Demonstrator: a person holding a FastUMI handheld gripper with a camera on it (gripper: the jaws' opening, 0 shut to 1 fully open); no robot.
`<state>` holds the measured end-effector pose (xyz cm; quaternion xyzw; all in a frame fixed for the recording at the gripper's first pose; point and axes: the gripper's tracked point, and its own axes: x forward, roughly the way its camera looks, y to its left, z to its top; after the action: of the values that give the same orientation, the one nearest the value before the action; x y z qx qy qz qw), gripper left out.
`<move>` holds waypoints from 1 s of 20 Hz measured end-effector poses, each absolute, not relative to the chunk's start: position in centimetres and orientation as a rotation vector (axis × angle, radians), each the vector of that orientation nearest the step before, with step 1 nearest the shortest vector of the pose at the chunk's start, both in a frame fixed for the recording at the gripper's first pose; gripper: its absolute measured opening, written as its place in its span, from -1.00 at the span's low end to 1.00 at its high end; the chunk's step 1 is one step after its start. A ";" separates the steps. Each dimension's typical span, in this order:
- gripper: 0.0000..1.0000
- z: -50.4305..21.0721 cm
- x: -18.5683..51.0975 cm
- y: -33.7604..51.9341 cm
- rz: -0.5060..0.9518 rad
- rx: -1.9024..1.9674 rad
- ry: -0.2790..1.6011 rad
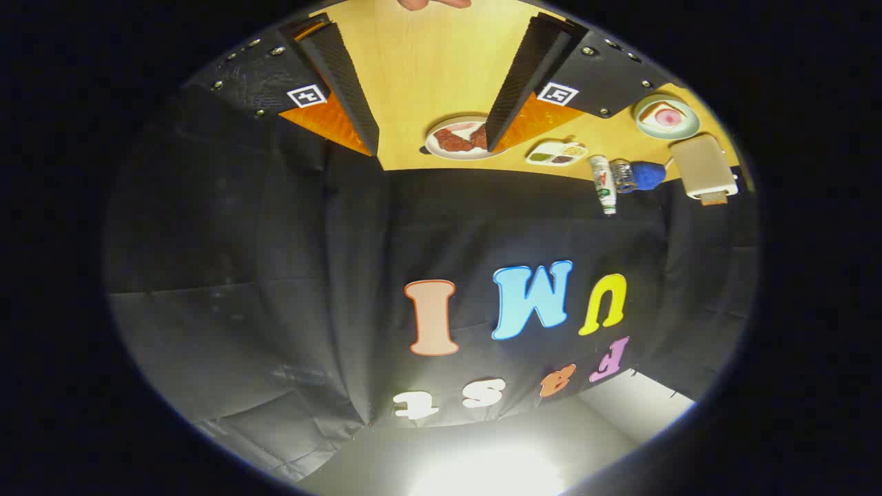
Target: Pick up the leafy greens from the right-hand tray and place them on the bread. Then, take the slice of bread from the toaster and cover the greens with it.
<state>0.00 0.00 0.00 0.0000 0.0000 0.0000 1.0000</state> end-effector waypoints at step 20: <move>0.90 -5.6 -3.5 5.9 0.130 -0.072 0.083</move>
<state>-3.53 5.94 -5.62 -0.0358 0.0412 0.0647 0.9964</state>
